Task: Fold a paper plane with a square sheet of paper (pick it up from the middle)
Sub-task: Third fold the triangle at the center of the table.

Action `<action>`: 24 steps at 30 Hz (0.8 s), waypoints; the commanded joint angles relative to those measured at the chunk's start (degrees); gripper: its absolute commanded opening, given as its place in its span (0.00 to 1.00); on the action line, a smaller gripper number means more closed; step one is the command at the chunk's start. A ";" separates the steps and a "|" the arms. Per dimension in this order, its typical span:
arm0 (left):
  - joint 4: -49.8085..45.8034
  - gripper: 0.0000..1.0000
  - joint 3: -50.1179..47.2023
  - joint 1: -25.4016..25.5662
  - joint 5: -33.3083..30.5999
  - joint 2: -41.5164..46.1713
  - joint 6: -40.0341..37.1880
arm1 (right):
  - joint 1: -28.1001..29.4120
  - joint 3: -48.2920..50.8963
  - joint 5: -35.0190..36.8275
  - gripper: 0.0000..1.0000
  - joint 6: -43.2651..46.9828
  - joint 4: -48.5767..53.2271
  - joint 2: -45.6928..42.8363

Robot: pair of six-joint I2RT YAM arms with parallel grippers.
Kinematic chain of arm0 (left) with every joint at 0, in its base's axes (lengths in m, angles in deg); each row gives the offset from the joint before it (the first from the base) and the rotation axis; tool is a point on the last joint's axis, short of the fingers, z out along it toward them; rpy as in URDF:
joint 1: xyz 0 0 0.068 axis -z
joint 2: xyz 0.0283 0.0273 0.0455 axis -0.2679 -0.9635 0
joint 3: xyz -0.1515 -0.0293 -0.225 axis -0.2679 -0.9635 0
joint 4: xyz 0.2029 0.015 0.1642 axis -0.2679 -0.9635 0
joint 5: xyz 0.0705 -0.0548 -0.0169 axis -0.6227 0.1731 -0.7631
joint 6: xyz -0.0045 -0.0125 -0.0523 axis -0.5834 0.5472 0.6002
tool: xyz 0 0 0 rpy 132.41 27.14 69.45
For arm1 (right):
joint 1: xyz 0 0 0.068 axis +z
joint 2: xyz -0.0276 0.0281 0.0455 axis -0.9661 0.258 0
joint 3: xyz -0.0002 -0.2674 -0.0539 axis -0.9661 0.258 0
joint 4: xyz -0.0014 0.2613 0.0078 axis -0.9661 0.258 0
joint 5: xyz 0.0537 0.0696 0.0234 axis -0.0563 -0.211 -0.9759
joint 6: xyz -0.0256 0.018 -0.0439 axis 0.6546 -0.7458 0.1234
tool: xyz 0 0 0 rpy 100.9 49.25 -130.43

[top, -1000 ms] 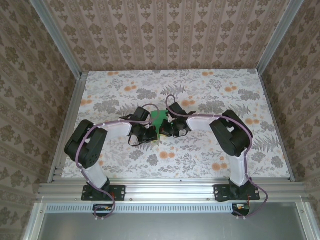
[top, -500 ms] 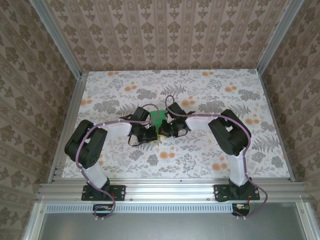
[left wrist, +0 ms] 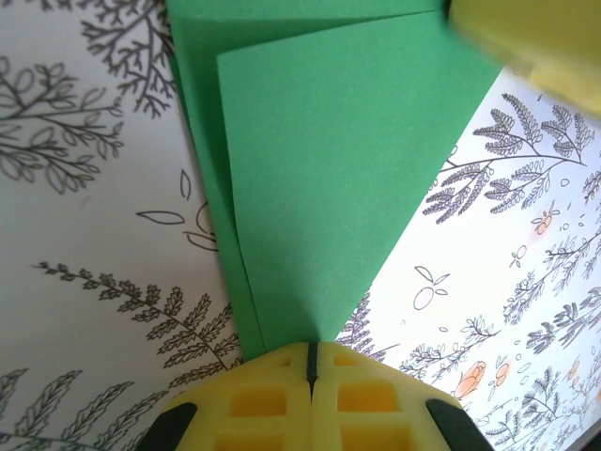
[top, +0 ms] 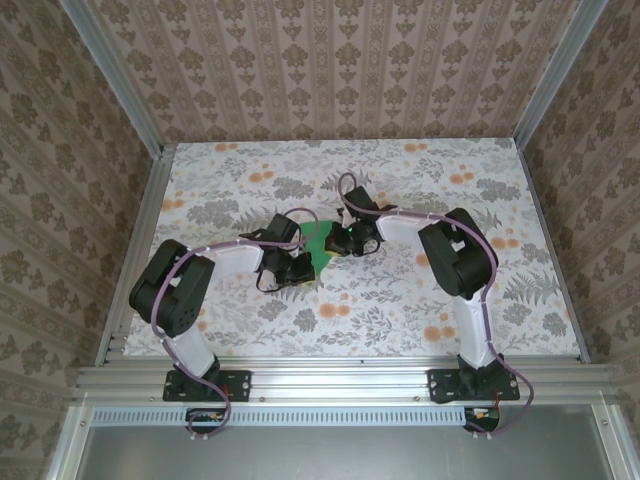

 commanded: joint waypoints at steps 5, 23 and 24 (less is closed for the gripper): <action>-8.31 0.00 -3.07 -0.20 -3.65 -0.31 -1.82 | -4.04 -0.26 5.38 0.08 5.57 1.34 -4.42; -1.19 0.30 3.89 -0.63 -5.39 4.78 -1.33 | -2.38 21.15 -0.66 0.50 -5.38 -15.14 -18.63; -0.84 0.29 4.14 -0.81 -5.75 4.00 -1.28 | -2.11 21.20 -0.69 0.52 -5.93 -15.70 -18.22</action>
